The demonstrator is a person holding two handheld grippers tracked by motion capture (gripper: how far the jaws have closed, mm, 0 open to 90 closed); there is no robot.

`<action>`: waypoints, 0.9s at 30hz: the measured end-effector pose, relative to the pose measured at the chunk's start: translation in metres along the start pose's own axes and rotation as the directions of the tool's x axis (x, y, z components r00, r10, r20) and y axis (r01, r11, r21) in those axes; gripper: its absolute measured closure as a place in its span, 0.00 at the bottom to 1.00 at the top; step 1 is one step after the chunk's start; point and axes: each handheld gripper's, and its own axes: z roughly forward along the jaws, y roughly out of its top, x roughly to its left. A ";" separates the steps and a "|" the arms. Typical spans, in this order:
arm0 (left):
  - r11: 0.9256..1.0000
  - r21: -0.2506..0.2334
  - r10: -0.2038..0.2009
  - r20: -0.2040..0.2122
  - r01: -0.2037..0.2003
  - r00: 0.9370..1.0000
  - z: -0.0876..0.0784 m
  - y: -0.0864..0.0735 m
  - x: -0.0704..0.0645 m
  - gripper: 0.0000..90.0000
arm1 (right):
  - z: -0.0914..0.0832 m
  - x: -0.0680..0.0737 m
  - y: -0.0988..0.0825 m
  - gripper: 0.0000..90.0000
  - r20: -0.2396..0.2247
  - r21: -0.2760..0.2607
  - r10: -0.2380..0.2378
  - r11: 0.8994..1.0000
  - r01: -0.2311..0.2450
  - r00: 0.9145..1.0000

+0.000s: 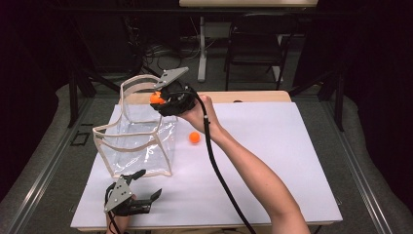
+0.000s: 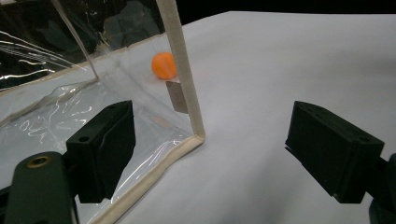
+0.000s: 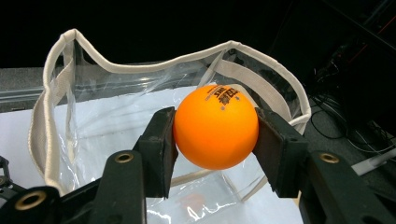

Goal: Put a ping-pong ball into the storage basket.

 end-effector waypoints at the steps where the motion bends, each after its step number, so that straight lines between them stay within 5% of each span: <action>1: 1.000 0.001 -0.001 0.000 0.001 1.000 0.000 0.000 0.000 0.17 | 0.001 0.001 0.000 0.56 -0.003 -0.001 0.000 1.000 0.000 1.000; 27: 1.000 -0.001 -0.001 -0.002 0.001 1.000 -0.001 0.000 0.000 0.17 | 0.014 0.016 0.001 0.56 -0.040 0.022 -0.011 1.000 0.012 0.999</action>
